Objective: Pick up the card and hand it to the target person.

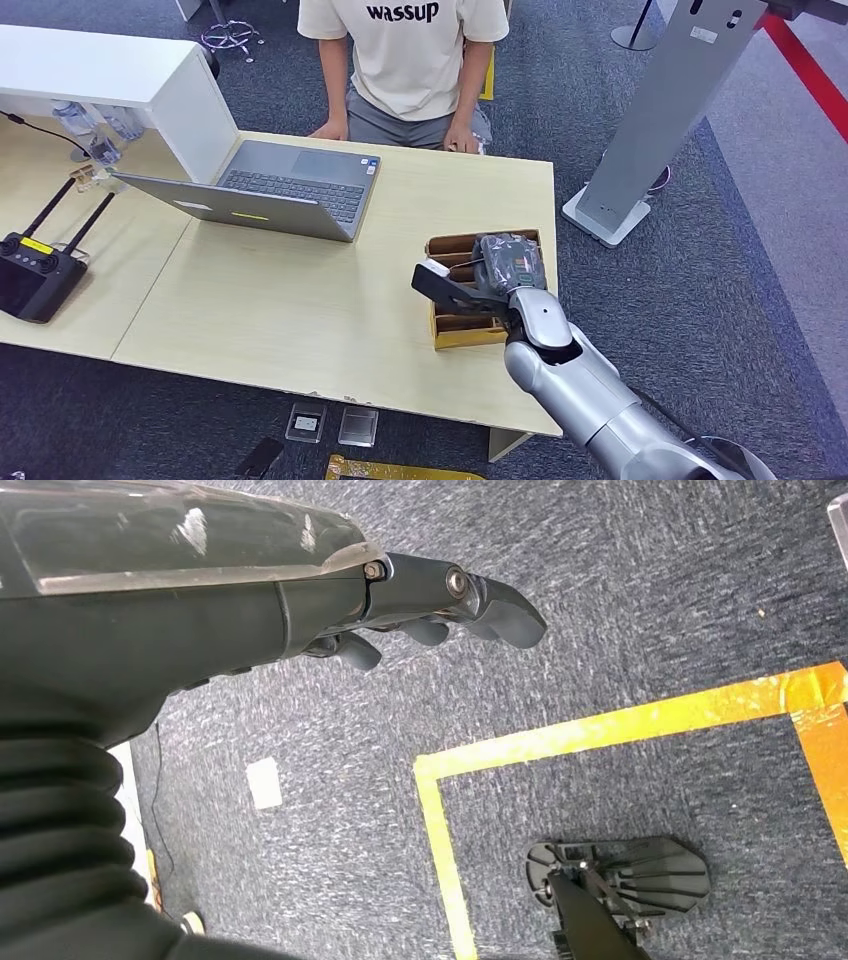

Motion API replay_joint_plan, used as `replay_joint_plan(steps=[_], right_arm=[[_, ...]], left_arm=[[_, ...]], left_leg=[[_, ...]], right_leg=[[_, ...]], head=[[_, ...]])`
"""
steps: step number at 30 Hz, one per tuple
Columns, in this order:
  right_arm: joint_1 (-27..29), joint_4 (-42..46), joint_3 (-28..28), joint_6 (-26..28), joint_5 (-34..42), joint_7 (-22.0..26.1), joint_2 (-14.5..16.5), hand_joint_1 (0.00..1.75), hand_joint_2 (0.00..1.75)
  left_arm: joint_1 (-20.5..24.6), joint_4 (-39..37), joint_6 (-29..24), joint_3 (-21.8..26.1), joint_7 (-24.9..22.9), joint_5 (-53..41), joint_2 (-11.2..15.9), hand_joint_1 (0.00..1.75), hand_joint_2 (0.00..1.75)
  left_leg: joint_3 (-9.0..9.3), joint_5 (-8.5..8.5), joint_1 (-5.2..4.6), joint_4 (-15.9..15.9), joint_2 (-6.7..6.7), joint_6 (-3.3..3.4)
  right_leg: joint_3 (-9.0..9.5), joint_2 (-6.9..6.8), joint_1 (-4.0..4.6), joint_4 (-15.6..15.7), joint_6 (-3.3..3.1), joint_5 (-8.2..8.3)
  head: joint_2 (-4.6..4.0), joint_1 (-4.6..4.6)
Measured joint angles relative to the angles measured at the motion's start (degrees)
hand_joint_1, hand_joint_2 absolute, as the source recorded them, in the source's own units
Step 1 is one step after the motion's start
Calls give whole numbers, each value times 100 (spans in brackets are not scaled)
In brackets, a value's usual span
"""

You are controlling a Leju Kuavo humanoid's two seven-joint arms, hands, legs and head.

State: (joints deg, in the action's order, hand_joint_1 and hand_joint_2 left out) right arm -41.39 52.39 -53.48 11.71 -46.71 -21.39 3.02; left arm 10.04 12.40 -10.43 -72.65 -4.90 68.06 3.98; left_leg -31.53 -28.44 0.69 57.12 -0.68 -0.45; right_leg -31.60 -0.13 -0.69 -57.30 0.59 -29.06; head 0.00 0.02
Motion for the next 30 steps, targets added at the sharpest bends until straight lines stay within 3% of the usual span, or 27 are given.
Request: replay_joint_plan(steps=[6,17,30], right_arm=[[-15,303,183,185,77,-218,-86,171,175],[133,1711,753,487,-66,-655,-577,171,175],[401,2603,1117,677,-14,-625,-905,171,175]], left_arm=[[-35,-1,-47,0,25,69,1,0,175],[-146,-1,-107,0,97,171,2,0,175],[-140,0,-90,0,92,158,2,0,175]], left_leg=[[1,0,0,0,1,0],[4,0,0,1,0,0],[3,0,0,1,0,0]], right_leg=[[-1,0,0,0,0,0],[-1,2,0,1,0,0],[-1,3,0,1,0,0]], head=[[0,-1],[0,-2],[0,0]])
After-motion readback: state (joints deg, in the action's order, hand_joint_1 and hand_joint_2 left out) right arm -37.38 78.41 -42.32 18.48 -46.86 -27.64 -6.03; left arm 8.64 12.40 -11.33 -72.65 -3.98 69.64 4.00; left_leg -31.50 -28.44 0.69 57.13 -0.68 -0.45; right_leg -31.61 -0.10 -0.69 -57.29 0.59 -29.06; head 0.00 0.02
